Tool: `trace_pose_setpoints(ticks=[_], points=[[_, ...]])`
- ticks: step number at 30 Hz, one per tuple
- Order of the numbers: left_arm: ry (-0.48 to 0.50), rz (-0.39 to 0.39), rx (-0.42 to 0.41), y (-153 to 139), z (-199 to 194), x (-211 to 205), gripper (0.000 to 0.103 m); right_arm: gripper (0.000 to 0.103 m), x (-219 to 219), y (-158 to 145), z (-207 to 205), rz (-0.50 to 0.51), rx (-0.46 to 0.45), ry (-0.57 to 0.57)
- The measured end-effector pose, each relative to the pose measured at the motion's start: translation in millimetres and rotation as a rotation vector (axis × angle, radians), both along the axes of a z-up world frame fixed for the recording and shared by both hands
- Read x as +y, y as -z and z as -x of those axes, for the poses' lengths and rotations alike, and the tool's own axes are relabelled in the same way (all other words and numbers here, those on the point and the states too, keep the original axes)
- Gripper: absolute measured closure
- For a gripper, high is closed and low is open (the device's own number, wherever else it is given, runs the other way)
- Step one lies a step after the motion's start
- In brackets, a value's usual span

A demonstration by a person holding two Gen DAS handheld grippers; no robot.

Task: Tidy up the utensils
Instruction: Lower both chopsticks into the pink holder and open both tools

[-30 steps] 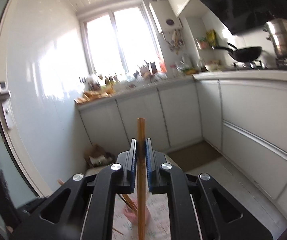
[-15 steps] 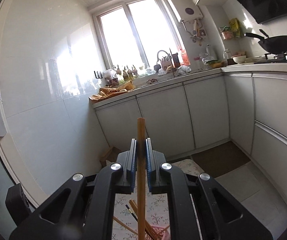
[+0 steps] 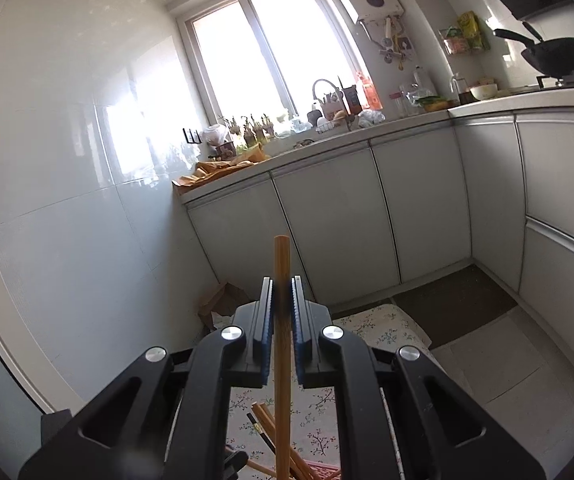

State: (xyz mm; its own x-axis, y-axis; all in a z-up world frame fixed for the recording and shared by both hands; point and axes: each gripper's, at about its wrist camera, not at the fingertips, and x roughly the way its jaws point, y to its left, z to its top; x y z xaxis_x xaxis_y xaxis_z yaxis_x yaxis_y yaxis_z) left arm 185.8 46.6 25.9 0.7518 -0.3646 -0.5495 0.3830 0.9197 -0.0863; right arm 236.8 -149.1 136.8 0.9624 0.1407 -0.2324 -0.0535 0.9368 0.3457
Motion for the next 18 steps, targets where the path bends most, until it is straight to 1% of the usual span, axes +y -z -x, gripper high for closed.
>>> trace_pose_setpoints(ticks=[1,2,3,5,6,10,14,16,18], points=[[-0.015,0.021,-0.019,-4,3,6,0.086,0.094,1,0,0,0.004,-0.001,0.003],[-0.026,0.054,-0.034,-9,7,12,0.081,0.094,2,-1,-1,0.009,0.0,0.008],[-0.037,0.1,-0.051,-16,11,22,0.077,0.094,4,-3,-2,0.011,-0.001,0.009],[-0.059,0.149,-0.081,-26,15,33,0.059,0.094,4,-5,-3,0.012,-0.004,0.011],[-0.061,0.161,-0.088,-29,16,35,0.054,0.094,5,-6,-3,0.018,-0.008,0.018],[-0.078,0.186,-0.083,-33,16,45,0.054,0.094,10,-8,-10,0.035,-0.007,0.042],[-0.123,0.234,-0.128,-40,28,63,0.053,0.094,13,-4,-25,0.057,0.006,0.056],[-0.121,0.25,-0.12,-40,27,67,0.053,0.094,15,0,-30,0.061,0.01,0.055],[-0.128,0.249,-0.113,-37,27,71,0.053,0.094,19,5,-35,0.069,0.001,0.053]])
